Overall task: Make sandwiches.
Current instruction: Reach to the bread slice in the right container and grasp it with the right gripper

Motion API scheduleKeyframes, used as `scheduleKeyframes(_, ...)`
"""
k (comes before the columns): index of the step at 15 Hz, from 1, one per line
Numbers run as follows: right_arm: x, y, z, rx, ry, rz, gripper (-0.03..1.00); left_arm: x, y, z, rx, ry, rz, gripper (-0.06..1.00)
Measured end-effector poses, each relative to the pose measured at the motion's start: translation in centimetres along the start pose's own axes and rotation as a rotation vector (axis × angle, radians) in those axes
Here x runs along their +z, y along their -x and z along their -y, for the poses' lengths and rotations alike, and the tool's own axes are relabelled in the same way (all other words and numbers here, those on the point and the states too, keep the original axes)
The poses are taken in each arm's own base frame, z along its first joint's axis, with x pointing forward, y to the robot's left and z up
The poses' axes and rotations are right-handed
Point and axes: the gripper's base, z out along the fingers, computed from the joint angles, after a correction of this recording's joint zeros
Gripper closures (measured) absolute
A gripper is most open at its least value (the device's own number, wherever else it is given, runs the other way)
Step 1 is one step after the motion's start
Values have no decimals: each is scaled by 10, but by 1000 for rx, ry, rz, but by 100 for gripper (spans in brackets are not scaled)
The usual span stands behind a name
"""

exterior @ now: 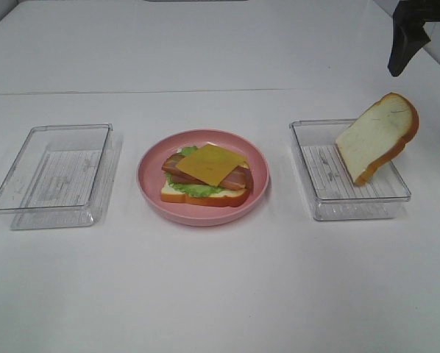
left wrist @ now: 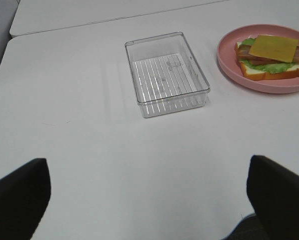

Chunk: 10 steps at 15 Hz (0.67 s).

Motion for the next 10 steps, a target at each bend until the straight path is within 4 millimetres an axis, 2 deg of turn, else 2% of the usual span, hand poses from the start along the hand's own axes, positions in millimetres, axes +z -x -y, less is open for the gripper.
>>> scheduleKeyframes(1,15,13,3,-11,-18,-13,-2,0,0,0,0,0,0,-5)
scheduleKeyframes(3,31,20,6,-16,-20,-37,-2,0,0,0,0,0,0,-5)
scheduleKeyframes(7,67,23,16,7,6,-116,0,0,0,0,0,0,0,-5)
scheduleKeyframes(10,83,24,18,24,78,-148,1,0,0,0,0,0,0,-5)
